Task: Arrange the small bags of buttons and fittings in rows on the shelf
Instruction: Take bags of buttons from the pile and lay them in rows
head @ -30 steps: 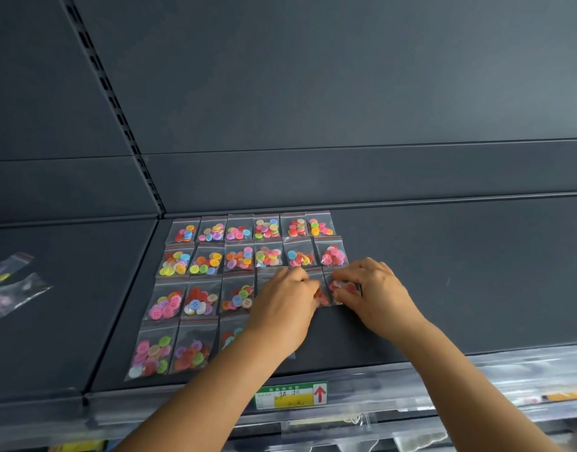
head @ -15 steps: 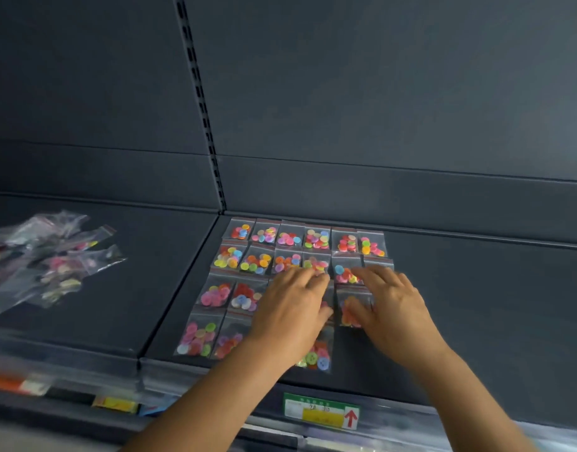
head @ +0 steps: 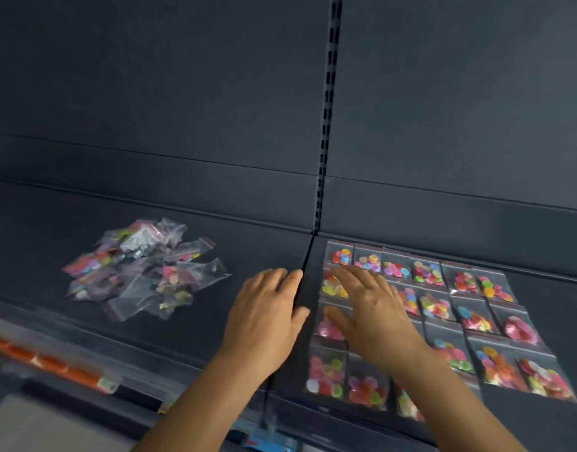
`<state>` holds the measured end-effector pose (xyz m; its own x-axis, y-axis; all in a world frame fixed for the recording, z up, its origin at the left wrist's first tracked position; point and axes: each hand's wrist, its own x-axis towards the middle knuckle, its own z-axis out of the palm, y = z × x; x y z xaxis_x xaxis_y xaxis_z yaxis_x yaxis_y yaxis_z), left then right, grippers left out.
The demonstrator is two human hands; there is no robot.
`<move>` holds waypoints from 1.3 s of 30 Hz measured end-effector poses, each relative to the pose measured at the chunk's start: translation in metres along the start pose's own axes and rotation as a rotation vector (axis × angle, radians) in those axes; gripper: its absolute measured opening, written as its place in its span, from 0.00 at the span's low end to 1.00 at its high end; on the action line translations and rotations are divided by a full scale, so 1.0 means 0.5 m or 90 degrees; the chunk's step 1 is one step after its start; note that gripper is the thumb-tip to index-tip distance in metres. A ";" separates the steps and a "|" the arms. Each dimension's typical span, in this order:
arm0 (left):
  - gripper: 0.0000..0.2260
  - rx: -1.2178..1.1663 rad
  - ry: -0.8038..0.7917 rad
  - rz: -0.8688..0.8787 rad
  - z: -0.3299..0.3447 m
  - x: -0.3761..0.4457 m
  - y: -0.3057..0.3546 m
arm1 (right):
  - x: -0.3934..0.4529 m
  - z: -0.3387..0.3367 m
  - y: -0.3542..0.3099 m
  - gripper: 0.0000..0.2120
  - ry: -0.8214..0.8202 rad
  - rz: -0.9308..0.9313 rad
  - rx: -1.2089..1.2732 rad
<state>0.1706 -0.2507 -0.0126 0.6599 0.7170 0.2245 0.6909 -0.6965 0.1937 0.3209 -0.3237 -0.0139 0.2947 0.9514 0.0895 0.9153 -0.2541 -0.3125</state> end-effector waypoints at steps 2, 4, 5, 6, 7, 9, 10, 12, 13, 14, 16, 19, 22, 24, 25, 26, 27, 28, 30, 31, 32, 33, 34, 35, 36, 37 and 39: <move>0.26 0.005 -0.002 -0.001 -0.014 -0.001 -0.067 | 0.032 0.024 -0.057 0.30 0.006 -0.009 0.007; 0.26 0.006 0.000 0.000 -0.029 -0.002 -0.135 | 0.062 0.049 -0.117 0.30 0.005 -0.016 0.010; 0.26 0.005 0.001 -0.001 -0.036 -0.002 -0.167 | 0.076 0.061 -0.146 0.30 0.003 -0.018 0.012; 0.26 0.006 0.000 0.000 -0.042 -0.003 -0.198 | 0.089 0.072 -0.175 0.29 0.001 -0.018 0.016; 0.26 0.005 0.001 0.000 -0.048 -0.003 -0.228 | 0.101 0.083 -0.203 0.29 0.001 -0.017 0.020; 0.26 0.001 -0.002 0.002 -0.058 -0.003 -0.284 | 0.126 0.103 -0.253 0.29 0.003 -0.015 0.030; 0.26 -0.002 -0.003 0.004 -0.064 -0.004 -0.310 | 0.137 0.112 -0.276 0.28 0.004 -0.012 0.036; 0.26 -0.004 -0.003 0.010 -0.074 -0.005 -0.361 | 0.160 0.129 -0.317 0.27 0.006 -0.006 0.048; 0.26 -0.005 -0.002 0.009 -0.078 -0.004 -0.385 | 0.171 0.136 -0.336 0.27 0.008 -0.005 0.054; 0.26 -0.007 -0.002 0.003 -0.083 -0.003 -0.407 | 0.183 0.142 -0.353 0.27 0.010 -0.004 0.059; 0.25 -0.014 -0.002 -0.017 -0.088 0.002 -0.451 | 0.207 0.152 -0.383 0.26 0.010 -0.006 0.068; 0.23 -0.016 0.000 -0.045 -0.092 0.020 -0.509 | 0.243 0.160 -0.412 0.26 -0.005 -0.010 0.077; 0.21 -0.018 0.019 -0.082 -0.096 0.049 -0.565 | 0.286 0.168 -0.435 0.25 -0.022 -0.017 0.080; 0.21 -0.025 0.025 -0.111 -0.098 0.071 -0.600 | 0.316 0.172 -0.449 0.24 -0.031 -0.025 0.088; 0.21 -0.024 0.025 -0.124 -0.097 0.080 -0.617 | 0.332 0.175 -0.456 0.23 -0.034 -0.032 0.091; 0.21 -0.022 0.023 -0.138 -0.096 0.089 -0.633 | 0.347 0.178 -0.462 0.23 -0.037 -0.040 0.092; 0.21 -0.021 0.017 -0.155 -0.093 0.096 -0.649 | 0.363 0.180 -0.469 0.23 -0.040 -0.048 0.094; 0.21 -0.021 0.008 -0.176 -0.092 0.103 -0.665 | 0.379 0.184 -0.477 0.23 -0.044 -0.055 0.098; 0.21 -0.016 -0.013 -0.222 -0.086 0.111 -0.696 | 0.412 0.192 -0.495 0.22 -0.055 -0.072 0.110; 0.21 -0.015 -0.023 -0.240 -0.082 0.114 -0.710 | 0.428 0.198 -0.504 0.22 -0.062 -0.082 0.112; 0.20 -0.015 -0.031 -0.252 -0.077 0.116 -0.723 | 0.444 0.204 -0.514 0.22 -0.072 -0.091 0.112; 0.19 -0.018 -0.037 -0.260 -0.071 0.118 -0.734 | 0.458 0.210 -0.524 0.22 -0.080 -0.100 0.113; 0.18 -0.026 -0.039 -0.268 -0.065 0.119 -0.743 | 0.473 0.215 -0.534 0.22 -0.090 -0.105 0.113; 0.17 -0.039 -0.038 -0.277 -0.060 0.119 -0.749 | 0.486 0.221 -0.544 0.21 -0.098 -0.109 0.115; 0.16 -0.053 -0.034 -0.288 -0.055 0.121 -0.754 | 0.500 0.226 -0.554 0.20 -0.105 -0.112 0.118; 0.16 -0.062 -0.029 -0.296 -0.051 0.122 -0.757 | 0.515 0.234 -0.563 0.19 -0.108 -0.117 0.122; 0.15 -0.063 -0.022 -0.307 -0.046 0.125 -0.764 | 0.544 0.250 -0.577 0.15 -0.115 -0.121 0.119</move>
<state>-0.0585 0.0596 -0.0507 0.2823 0.9577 0.0560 0.8896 -0.2832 0.3584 0.1025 0.0300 -0.0176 0.0547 0.9985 -0.0004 0.8780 -0.0483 -0.4763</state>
